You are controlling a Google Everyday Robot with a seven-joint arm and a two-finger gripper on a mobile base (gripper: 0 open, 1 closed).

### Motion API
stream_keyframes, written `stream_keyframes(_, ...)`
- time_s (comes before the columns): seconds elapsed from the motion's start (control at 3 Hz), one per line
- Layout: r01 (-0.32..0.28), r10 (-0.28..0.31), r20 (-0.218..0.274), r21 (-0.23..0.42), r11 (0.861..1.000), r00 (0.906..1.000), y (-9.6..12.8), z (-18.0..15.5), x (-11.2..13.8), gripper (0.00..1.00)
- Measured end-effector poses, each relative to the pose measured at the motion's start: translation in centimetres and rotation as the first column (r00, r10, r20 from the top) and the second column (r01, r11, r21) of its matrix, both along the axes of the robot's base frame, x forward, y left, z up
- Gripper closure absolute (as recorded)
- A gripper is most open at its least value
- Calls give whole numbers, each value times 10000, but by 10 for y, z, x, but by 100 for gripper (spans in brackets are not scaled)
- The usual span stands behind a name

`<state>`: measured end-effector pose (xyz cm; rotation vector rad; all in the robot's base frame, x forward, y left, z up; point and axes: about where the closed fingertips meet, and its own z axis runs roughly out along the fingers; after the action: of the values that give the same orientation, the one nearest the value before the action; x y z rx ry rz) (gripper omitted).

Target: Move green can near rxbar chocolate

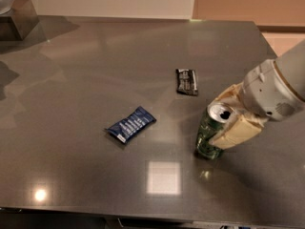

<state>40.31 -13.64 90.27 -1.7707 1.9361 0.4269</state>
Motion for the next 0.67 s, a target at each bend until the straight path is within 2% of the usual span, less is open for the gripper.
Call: stream_keyframes(0.67,929,-919,-283,400,9949,9954,-10,10,94,100)
